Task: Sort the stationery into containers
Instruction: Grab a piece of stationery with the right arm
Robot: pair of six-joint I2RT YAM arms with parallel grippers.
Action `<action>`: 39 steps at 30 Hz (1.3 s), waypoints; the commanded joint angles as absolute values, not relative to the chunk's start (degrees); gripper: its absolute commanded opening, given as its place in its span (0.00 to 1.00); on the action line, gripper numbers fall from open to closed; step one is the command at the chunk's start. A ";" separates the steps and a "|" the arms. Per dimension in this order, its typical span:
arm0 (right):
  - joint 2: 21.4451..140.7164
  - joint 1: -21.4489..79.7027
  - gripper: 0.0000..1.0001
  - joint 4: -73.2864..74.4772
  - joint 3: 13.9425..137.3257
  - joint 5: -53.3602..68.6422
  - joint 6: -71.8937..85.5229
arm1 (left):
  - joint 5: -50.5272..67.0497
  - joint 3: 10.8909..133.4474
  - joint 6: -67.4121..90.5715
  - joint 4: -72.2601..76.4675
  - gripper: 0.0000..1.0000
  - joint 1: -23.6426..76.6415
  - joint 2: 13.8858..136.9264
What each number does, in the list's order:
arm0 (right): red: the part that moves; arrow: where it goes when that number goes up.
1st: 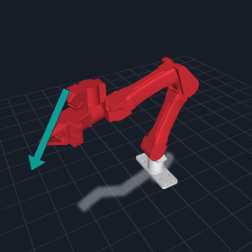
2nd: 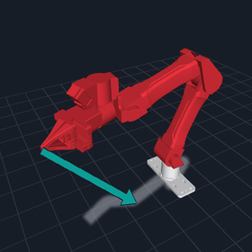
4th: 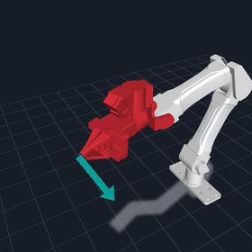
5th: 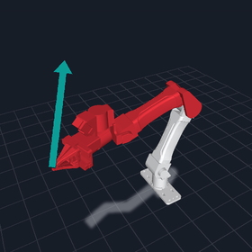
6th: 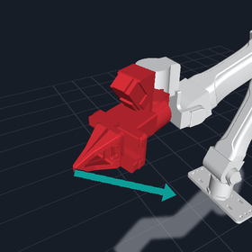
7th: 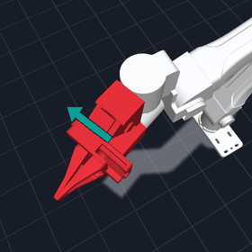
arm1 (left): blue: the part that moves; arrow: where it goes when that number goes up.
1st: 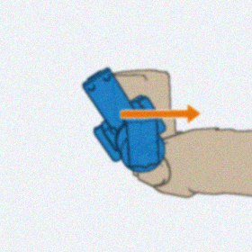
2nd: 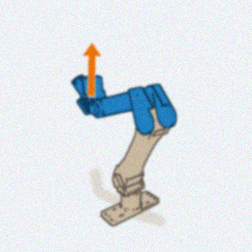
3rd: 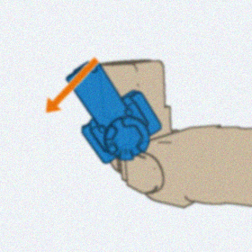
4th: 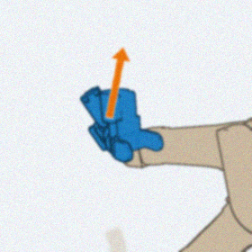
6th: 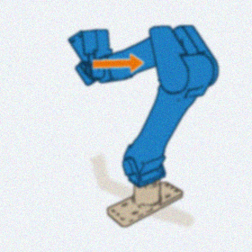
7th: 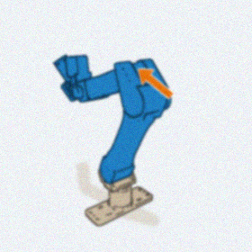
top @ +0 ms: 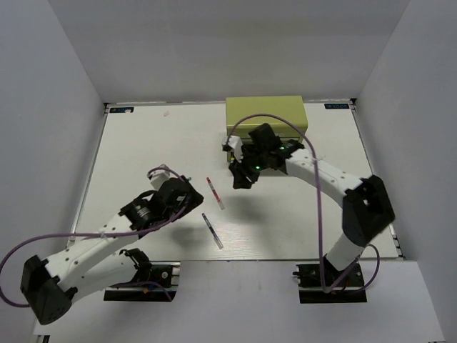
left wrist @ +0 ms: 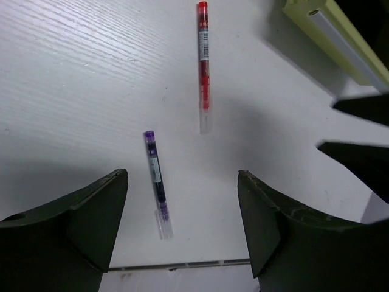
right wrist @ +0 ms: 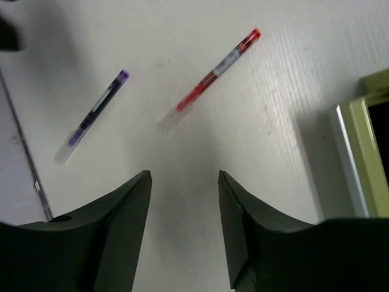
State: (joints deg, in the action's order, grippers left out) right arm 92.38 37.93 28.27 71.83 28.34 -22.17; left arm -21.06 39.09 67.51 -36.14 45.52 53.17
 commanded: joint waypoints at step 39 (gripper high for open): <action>111.03 52.47 0.15 17.50 73.14 4.83 -11.23 | -16.18 34.02 74.36 -48.96 0.85 45.88 39.19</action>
State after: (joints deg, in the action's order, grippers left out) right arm 114.74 52.90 15.05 77.17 2.31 -9.47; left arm -17.54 35.20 74.54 -52.75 45.60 38.41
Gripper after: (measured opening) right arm 0.174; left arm 0.854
